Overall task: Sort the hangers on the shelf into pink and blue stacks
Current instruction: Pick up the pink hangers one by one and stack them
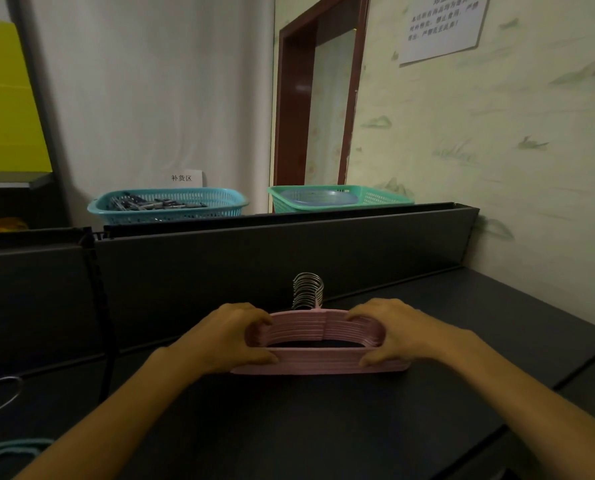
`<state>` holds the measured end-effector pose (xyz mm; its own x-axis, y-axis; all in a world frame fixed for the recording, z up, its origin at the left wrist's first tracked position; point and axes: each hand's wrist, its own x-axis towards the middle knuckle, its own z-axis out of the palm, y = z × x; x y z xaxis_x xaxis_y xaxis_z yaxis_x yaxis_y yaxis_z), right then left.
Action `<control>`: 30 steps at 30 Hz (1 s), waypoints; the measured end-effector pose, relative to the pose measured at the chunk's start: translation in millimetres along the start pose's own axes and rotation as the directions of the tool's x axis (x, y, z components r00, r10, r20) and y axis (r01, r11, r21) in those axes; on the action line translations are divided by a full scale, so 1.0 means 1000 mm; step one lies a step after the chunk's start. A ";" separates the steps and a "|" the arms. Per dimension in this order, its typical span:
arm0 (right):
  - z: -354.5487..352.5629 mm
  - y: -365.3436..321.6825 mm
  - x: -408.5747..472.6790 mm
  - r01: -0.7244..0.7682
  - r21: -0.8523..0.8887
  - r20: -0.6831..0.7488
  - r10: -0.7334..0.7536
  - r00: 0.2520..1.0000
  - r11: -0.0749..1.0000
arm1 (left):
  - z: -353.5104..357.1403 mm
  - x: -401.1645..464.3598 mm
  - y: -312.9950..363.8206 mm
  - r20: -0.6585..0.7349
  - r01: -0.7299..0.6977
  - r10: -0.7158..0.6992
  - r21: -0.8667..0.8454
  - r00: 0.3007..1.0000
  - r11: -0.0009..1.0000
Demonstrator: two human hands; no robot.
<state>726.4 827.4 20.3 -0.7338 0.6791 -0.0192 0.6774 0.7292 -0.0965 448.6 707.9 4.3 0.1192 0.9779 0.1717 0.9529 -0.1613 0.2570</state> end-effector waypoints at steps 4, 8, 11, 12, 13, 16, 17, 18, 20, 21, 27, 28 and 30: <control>0.000 0.009 -0.002 -0.043 -0.029 0.031 0.044 0.999 0.999 | -0.006 0.009 0.001 0.072 0.003 -0.004 0.011 0.997 1.000; 0.000 0.011 -0.001 -0.059 -0.010 0.030 0.060 0.998 0.998 | -0.008 0.015 0.002 0.128 0.012 -0.017 0.043 0.992 0.999; 0.000 0.010 -0.003 -0.070 -0.002 0.034 0.070 0.997 0.998 | -0.008 0.017 0.005 0.163 0.025 -0.036 0.066 0.986 0.997; -0.001 0.010 -0.003 -0.075 0.002 0.034 0.075 0.997 0.997 | -0.008 0.018 0.006 0.174 0.031 -0.043 0.069 0.984 0.997; -0.001 0.009 -0.003 -0.082 0.001 0.037 0.082 0.996 0.997 | -0.008 0.019 0.007 0.186 0.032 -0.045 0.073 0.982 0.997; -0.003 0.009 -0.002 -0.107 -0.010 0.040 0.108 0.993 0.994 | -0.009 0.022 0.010 0.216 0.042 -0.062 0.097 0.974 0.994; -0.004 0.008 -0.001 -0.116 -0.007 0.035 0.117 0.993 0.993 | -0.009 0.023 0.010 0.215 0.047 -0.066 0.096 0.974 0.994; -0.004 0.008 -0.001 -0.124 -0.001 0.033 0.124 0.992 0.992 | -0.009 0.025 0.009 0.215 0.051 -0.070 0.097 0.974 0.994; -0.004 0.008 -0.001 -0.130 0.000 0.024 0.130 0.991 0.991 | -0.009 0.025 0.009 0.216 0.054 -0.076 0.107 0.973 0.993; -0.004 0.007 -0.002 -0.132 -0.004 0.020 0.132 0.991 0.991 | -0.009 0.025 0.008 0.219 0.059 -0.082 0.112 0.972 0.992; -0.007 0.004 -0.003 -0.134 -0.009 0.002 0.134 0.991 0.991 | -0.006 0.025 0.007 0.212 0.067 -0.093 0.130 0.973 0.989; -0.008 0.003 -0.003 -0.134 -0.016 0.006 0.134 0.991 0.991 | -0.006 0.025 0.007 0.214 0.067 -0.093 0.129 0.972 0.989; -0.008 0.002 -0.003 -0.127 -0.026 0.007 0.127 0.992 0.992 | -0.007 0.025 0.009 0.214 0.066 -0.090 0.117 0.973 0.991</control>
<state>731.0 827.4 27.7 -0.6419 0.7659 -0.0379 0.7663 0.6389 -0.0675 458.1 729.6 17.3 0.0903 0.9941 -0.0596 0.9847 -0.0801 0.1549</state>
